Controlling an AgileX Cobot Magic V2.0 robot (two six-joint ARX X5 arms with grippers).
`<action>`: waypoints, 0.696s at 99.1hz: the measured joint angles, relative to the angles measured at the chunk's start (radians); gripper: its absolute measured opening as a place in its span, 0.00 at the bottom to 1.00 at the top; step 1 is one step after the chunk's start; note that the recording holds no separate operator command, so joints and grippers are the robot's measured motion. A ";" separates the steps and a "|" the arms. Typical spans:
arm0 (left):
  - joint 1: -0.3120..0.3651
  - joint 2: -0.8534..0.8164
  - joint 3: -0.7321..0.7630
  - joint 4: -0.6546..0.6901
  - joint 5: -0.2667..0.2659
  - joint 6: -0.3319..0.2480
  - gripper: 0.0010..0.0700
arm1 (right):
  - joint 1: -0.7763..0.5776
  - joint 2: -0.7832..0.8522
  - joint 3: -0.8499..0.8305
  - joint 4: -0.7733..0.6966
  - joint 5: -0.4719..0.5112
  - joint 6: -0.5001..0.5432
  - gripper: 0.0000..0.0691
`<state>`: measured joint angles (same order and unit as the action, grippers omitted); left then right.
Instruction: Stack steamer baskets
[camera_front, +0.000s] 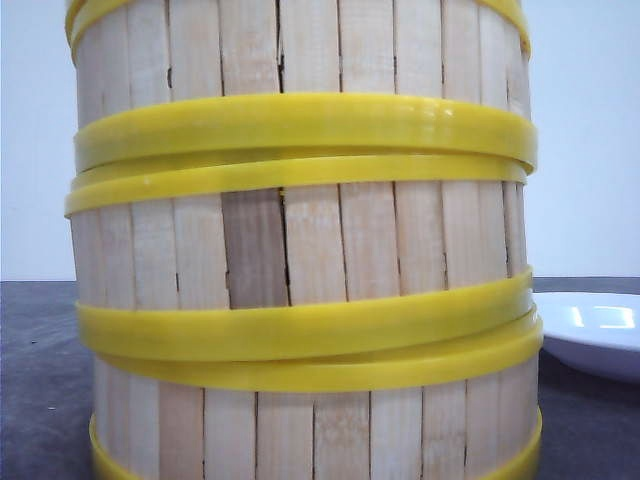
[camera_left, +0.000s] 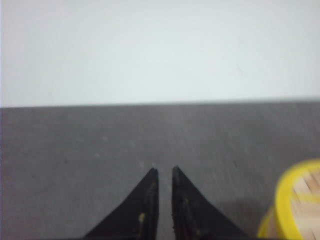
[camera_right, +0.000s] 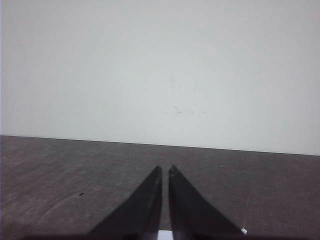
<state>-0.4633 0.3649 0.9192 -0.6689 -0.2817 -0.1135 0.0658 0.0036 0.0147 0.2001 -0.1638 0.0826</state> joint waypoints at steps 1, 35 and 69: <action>0.009 -0.008 -0.008 0.010 0.011 0.003 0.02 | 0.000 0.000 0.000 0.000 0.000 0.000 0.03; 0.226 -0.361 -0.628 0.467 0.447 0.052 0.02 | 0.000 0.000 0.000 0.000 0.000 0.000 0.03; 0.290 -0.360 -0.887 0.642 0.438 -0.048 0.02 | 0.000 0.000 0.000 0.007 0.003 0.000 0.03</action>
<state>-0.1734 0.0051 0.0326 -0.0269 0.1558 -0.1616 0.0662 0.0036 0.0147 0.2070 -0.1612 0.0826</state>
